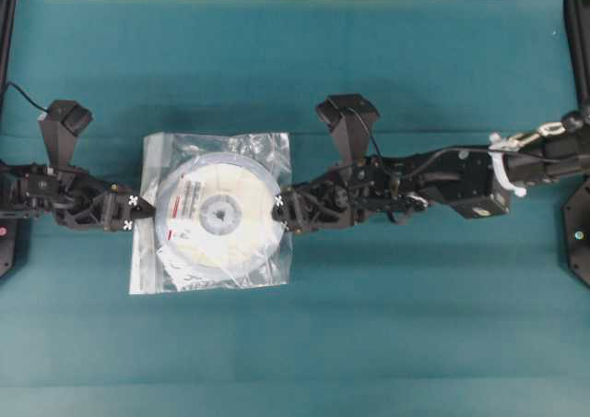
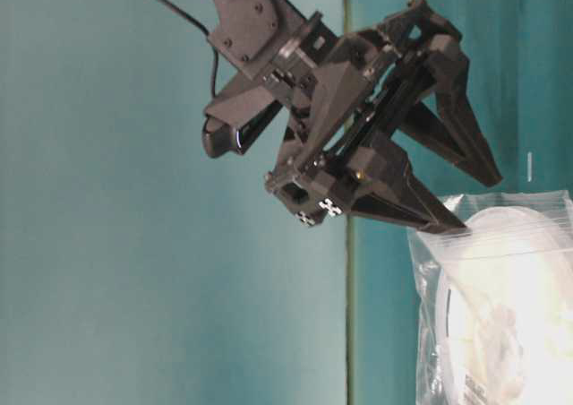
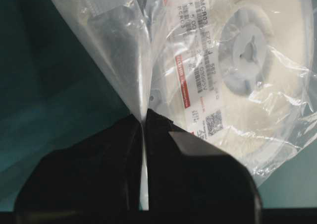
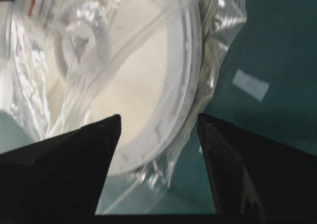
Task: Take out the reel from the clear zip bag.
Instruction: 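Reach the right gripper into the bag opening and grasp the white reel's rim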
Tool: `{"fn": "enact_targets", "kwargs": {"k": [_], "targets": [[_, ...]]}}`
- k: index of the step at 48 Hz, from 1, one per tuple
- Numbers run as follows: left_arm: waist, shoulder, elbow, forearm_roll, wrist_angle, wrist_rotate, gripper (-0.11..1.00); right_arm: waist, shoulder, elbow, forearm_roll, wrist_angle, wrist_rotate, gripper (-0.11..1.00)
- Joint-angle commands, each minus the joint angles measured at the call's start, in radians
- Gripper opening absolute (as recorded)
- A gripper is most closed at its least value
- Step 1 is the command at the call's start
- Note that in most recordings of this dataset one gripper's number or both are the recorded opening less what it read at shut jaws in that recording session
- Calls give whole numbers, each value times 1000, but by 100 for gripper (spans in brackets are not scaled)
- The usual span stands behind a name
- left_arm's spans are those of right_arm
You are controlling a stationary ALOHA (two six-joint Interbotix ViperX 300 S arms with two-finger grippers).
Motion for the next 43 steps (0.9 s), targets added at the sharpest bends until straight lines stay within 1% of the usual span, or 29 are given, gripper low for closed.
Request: {"fn": "enact_targets", "kwargs": {"k": [1, 26, 39, 43], "targets": [[3, -3, -9, 3, -3, 3, 1, 0, 2, -17, -3, -8, 6, 78], [3, -2, -11, 5, -5, 5, 1, -14, 40, -66, -3, -18, 6, 78], [3, -2, -9, 5, 0, 5, 1, -12, 44, -75, 2, -11, 14, 77], [3, -2, -11, 3, 2, 5, 1, -14, 44, -75, 2, -9, 12, 75]]}}
